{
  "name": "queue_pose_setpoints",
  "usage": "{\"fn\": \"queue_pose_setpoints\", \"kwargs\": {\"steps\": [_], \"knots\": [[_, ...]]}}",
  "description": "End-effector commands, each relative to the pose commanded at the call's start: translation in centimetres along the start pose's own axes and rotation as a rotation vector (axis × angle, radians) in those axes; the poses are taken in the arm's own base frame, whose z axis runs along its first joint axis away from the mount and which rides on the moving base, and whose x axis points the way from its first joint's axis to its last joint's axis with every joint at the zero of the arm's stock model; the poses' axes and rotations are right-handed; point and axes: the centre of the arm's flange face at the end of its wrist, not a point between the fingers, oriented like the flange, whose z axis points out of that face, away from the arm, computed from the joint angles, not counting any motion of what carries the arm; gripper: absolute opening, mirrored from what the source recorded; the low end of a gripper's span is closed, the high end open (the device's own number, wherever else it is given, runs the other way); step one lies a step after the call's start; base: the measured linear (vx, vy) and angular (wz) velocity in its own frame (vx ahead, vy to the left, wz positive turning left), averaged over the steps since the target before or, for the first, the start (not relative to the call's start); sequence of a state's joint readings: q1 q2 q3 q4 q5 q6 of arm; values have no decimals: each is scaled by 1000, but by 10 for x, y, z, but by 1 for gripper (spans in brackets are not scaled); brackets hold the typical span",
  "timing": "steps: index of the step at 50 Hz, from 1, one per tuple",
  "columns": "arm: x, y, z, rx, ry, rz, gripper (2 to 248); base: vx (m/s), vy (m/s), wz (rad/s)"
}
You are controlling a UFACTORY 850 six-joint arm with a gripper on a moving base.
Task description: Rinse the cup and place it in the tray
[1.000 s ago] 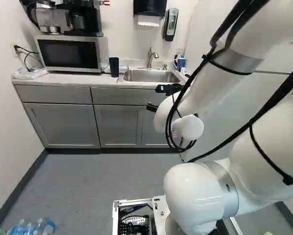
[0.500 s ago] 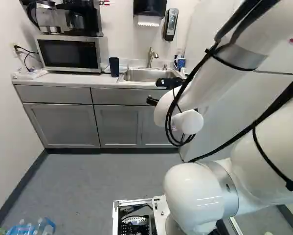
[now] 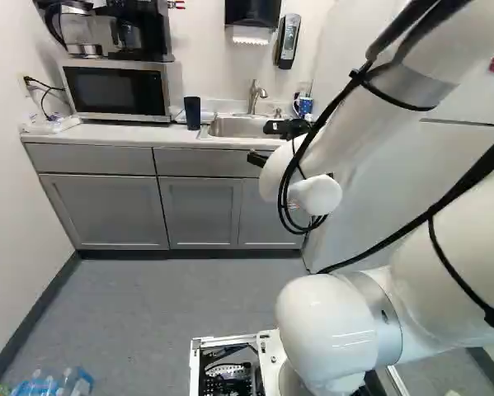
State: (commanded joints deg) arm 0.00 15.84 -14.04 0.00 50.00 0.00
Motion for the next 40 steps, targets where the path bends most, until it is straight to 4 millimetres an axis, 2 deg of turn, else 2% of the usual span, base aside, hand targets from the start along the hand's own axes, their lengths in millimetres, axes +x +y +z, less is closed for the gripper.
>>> {"fn": "queue_pose_setpoints", "kwargs": {"steps": [40], "knots": [[47,0,23,0,92,0,247,0,0,0]]}}
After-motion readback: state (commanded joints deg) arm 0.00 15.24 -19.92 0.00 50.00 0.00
